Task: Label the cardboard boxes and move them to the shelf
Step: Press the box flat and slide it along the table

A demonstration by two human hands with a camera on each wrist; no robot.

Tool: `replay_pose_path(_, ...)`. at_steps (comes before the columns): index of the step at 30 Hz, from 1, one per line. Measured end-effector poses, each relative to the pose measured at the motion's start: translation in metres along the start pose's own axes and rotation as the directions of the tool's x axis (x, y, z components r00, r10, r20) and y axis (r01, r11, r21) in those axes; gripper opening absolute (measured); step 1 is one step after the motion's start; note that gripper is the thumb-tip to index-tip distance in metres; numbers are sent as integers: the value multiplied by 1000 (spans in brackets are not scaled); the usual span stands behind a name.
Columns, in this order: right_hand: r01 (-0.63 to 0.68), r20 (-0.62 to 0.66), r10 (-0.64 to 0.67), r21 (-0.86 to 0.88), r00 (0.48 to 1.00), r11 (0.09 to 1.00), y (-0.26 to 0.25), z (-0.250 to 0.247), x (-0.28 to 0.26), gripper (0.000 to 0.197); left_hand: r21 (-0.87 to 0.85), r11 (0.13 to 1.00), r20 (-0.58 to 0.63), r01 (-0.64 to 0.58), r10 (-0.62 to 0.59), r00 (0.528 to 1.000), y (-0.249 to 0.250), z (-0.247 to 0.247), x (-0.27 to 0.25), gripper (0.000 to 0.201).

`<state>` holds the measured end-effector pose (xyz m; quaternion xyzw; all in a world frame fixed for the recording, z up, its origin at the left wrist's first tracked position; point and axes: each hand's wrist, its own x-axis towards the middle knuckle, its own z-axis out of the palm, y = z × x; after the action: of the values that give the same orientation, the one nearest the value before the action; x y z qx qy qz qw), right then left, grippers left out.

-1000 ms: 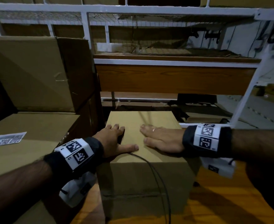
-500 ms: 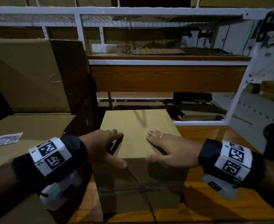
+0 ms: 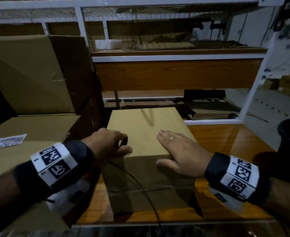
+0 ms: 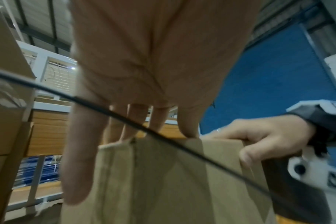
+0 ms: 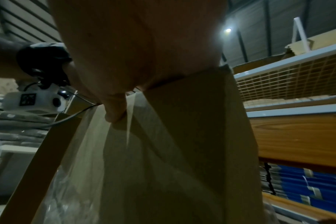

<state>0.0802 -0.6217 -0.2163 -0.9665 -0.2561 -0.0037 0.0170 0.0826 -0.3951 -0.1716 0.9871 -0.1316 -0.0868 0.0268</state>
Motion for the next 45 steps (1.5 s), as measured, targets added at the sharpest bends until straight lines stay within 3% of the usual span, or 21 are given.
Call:
replay_pose_path(4,-47,-10,48,6,999,999,9,-1,-7,84,21,998,32,59,-60,998,-2,1,3,95)
replay_pose_path(6,-61,-22,61,0,998,998,11,1,-9,84,-12,997,36,76,-76,996,-2,7,3,102)
replay_pose_path(16,-130,-73,128,-21,989,991,32,2,-15,83,-17,999,-56,33,-34,998,15,21,21,87)
replay_pose_path(22,-223,-55,222,-26,974,974,53,-6,-26,78,72,996,-101,-46,53,993,40,19,42,81)
replay_pose_path(27,-314,-80,313,-7,946,949,74,-7,-36,72,45,992,-86,-120,123,989,69,15,65,79)
replay_pose_path(37,-505,-280,476,-38,834,862,132,6,-47,48,-66,963,-179,-262,247,952,136,28,124,66)
replay_pose_path(40,-568,-334,520,-56,786,821,151,14,-50,52,-78,955,-192,-287,268,944,159,31,142,63)
replay_pose_path(45,-616,-436,580,70,689,785,181,35,-46,60,-112,947,-219,-300,271,937,186,31,167,58)
